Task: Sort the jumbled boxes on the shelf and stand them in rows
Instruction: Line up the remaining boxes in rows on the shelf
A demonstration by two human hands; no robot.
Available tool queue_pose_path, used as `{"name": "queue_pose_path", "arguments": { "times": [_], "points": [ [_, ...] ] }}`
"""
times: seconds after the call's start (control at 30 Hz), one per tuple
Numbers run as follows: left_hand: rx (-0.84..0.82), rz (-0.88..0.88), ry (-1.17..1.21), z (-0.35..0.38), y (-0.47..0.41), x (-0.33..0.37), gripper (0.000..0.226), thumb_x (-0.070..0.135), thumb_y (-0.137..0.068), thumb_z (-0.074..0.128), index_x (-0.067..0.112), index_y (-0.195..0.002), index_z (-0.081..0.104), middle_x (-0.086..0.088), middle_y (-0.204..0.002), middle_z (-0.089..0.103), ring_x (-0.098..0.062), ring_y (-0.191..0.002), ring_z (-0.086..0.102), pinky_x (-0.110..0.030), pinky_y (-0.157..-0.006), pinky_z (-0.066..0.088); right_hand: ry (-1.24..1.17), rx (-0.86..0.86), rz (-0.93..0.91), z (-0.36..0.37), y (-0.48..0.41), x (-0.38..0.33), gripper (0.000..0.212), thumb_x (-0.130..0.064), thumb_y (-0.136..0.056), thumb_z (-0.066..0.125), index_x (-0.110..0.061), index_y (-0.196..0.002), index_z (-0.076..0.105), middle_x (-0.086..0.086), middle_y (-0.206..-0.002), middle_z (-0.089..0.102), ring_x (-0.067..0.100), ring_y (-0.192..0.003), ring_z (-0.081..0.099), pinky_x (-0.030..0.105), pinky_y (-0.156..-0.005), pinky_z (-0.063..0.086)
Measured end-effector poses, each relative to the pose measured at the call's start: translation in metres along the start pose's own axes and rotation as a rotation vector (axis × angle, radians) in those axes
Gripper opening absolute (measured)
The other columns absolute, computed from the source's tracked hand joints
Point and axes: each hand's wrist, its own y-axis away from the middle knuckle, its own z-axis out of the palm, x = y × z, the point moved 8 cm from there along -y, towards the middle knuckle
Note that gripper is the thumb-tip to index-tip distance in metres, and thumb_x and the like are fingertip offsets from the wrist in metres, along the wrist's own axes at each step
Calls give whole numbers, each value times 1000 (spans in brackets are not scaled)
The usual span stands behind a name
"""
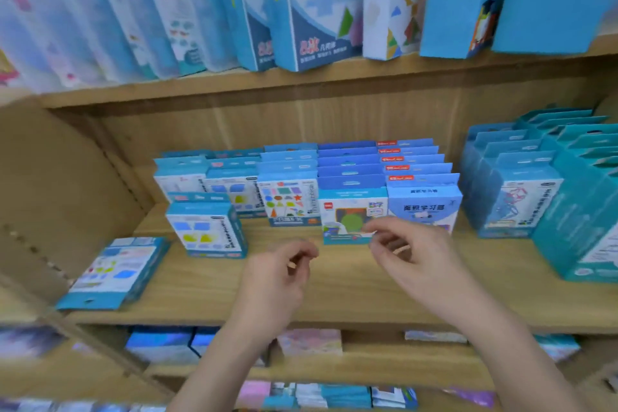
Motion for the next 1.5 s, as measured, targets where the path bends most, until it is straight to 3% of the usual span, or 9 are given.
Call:
{"name": "queue_pose_path", "arguments": {
  "times": [0.17,0.47,0.67,0.8,0.87,1.0,1.17,1.3,1.5],
  "points": [
    [57,-115,-91,-83,19,-86,24,2,-83,62,26,-88,68,20,-80,65,2,-75,59,-11,-63,45,-91,-134,-4,103,-17,-35,50,-21,-80,72,-53,-111,49,-14,-100,61,0,-97,58,36,-86,51],
    [12,-218,-99,-153,48,-185,20,10,-87,61,30,-91,64,26,-80,60,5,-81,56,-6,-62,41,-214,-196,72,233,-78,-70,90,-31,-79,75,-42,-145,15,-20,-140,35,-3,-129,31,27,-109,30],
    [-32,-326,8,-155,54,-216,37,10,-87,61,31,-115,52,15,-92,61,-2,-88,58,-16,-70,48,-187,-58,125,254,-107,-64,62,-9,-82,72,-41,-122,38,-10,-109,63,6,-99,63,30,-82,55],
    [10,-441,203,-150,44,-218,62,28,-82,71,34,-132,36,22,-122,50,5,-112,48,-16,-87,45,-328,-116,201,254,-93,-53,48,-10,-84,69,-25,-125,47,-10,-105,67,7,-92,65,20,-66,55],
    [-21,-549,409,-139,40,-221,70,44,-78,71,34,-135,33,20,-127,52,3,-118,50,-29,-95,48,-452,-132,274,251,-84,-45,44,-10,-86,66,-18,-126,49,-6,-101,69,5,-85,69,17,-61,53],
    [-122,-724,627,-116,32,-209,45,51,-79,59,21,-113,59,10,-93,73,-5,-86,69,-30,-76,57,-539,-138,364,241,-77,-33,36,-23,-90,62,-24,-123,49,-6,-94,69,-11,-73,65,6,-57,46],
    [-43,-762,697,-93,25,-186,22,35,-94,50,16,-95,60,10,-68,72,-3,-58,67,-19,-47,50,-528,-160,408,221,-79,-16,30,-32,-93,55,-30,-122,50,-20,-85,71,-15,-77,63,8,-62,45],
    [-8,-743,695,-73,19,-180,24,35,-96,47,14,-99,60,6,-74,74,-6,-62,68,-21,-50,52,-508,-205,374,208,-76,-3,35,-24,-94,55,-21,-129,54,-10,-100,73,-3,-91,66,6,-63,44],
    [116,-648,587,-79,0,-204,19,34,-97,45,27,-111,55,10,-106,69,-3,-91,67,-21,-76,52,-330,-188,311,198,-73,11,33,-19,-92,59,-26,-124,56,0,-91,71,7,-78,69,17,-64,47]
  ]
}}
